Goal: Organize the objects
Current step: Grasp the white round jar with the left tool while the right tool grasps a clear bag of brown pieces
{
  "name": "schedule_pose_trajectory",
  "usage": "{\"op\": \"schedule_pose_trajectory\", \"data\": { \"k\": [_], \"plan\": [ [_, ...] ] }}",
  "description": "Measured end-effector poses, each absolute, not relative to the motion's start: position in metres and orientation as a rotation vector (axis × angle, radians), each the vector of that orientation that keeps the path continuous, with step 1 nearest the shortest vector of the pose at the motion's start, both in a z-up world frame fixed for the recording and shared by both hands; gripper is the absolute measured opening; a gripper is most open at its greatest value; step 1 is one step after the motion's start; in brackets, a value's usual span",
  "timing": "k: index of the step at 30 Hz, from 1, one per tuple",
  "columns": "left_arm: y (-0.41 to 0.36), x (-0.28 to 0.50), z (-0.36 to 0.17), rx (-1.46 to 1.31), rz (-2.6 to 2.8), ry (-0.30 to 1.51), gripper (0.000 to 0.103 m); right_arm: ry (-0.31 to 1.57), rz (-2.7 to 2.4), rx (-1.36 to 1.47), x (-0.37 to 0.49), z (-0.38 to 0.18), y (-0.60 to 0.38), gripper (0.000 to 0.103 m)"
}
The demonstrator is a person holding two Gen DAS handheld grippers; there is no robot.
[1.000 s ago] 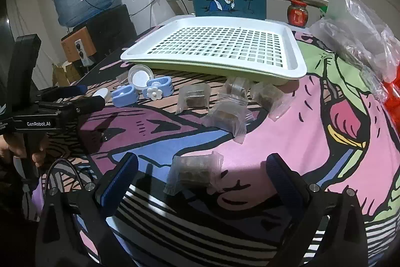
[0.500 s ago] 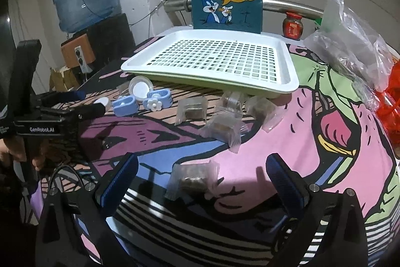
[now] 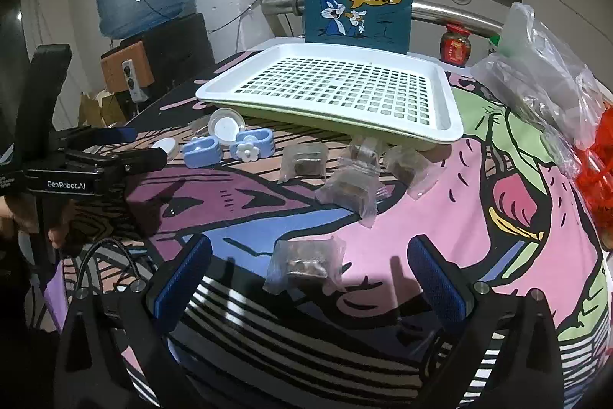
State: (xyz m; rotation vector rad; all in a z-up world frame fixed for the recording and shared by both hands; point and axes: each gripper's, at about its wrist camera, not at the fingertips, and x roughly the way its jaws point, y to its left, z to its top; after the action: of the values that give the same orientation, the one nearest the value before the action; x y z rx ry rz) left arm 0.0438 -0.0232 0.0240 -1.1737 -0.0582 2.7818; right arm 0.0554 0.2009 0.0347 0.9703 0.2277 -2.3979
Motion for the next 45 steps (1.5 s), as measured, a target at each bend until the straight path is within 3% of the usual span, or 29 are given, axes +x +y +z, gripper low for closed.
{"op": "schedule_pose_trajectory", "data": {
  "k": [6,12,15,18,23,27,29,32,45],
  "plan": [
    [-0.031,0.039,0.018,-1.241,2.768,-0.081,0.089,0.224,-2.382,0.996,0.054,0.032,0.2,0.103],
    [-0.033,0.034,0.013,-1.274,2.734,-0.108,0.085,0.214,-2.365,1.036,0.05,0.027,0.2,0.1],
    [-0.033,0.032,0.012,-1.286,2.717,-0.117,0.074,0.206,-2.345,1.065,0.047,0.024,0.2,0.095],
    [-0.032,0.028,0.01,-1.299,2.709,-0.111,0.073,0.201,-2.327,1.096,0.044,0.019,0.199,0.089],
    [-0.034,0.021,0.01,-1.311,2.718,-0.097,0.06,0.183,-2.315,1.128,0.04,0.016,0.2,0.077],
    [-0.03,0.022,0.011,-1.3,2.7,-0.06,0.039,0.2,-2.313,1.138,0.039,0.014,0.198,0.062],
    [-0.025,0.023,0.011,-1.296,2.691,-0.025,0.039,0.229,-2.324,1.133,0.039,0.014,0.196,0.041],
    [-0.022,0.027,0.011,-1.28,2.67,-0.012,0.038,0.227,-2.327,1.128,0.04,0.014,0.197,0.029],
    [-0.015,0.033,0.053,-1.117,2.693,-0.011,0.038,0.155,-2.38,0.95,0.031,0.064,0.208,0.028]
  ]
}}
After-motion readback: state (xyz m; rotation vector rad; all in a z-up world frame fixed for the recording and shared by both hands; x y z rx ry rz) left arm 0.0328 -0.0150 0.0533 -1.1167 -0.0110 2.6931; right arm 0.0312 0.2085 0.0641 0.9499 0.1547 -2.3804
